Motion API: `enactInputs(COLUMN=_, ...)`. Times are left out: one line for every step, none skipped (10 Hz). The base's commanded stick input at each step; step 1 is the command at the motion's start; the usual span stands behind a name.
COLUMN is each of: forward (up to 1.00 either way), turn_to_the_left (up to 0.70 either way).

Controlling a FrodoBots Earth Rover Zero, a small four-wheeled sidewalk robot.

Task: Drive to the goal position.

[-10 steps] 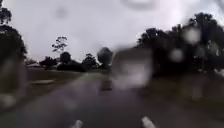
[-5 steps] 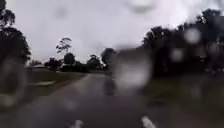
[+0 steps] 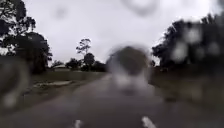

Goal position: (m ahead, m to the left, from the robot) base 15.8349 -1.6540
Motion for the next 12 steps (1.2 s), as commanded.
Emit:
enactInputs(forward=0.85, turn_to_the_left=0.0)
enactInputs(forward=0.85, turn_to_the_left=0.0)
enactInputs(forward=0.85, turn_to_the_left=0.0)
enactInputs(forward=0.85, turn_to_the_left=-0.13)
enactInputs(forward=0.85, turn_to_the_left=-0.3)
enactInputs(forward=0.85, turn_to_the_left=0.0)
enactInputs(forward=0.85, turn_to_the_left=0.0)
enactInputs(forward=0.85, turn_to_the_left=0.0)
enactInputs(forward=0.85, turn_to_the_left=0.0)
enactInputs(forward=0.85, turn_to_the_left=0.0)
enactInputs(forward=0.85, turn_to_the_left=0.0)
enactInputs(forward=0.85, turn_to_the_left=0.0)
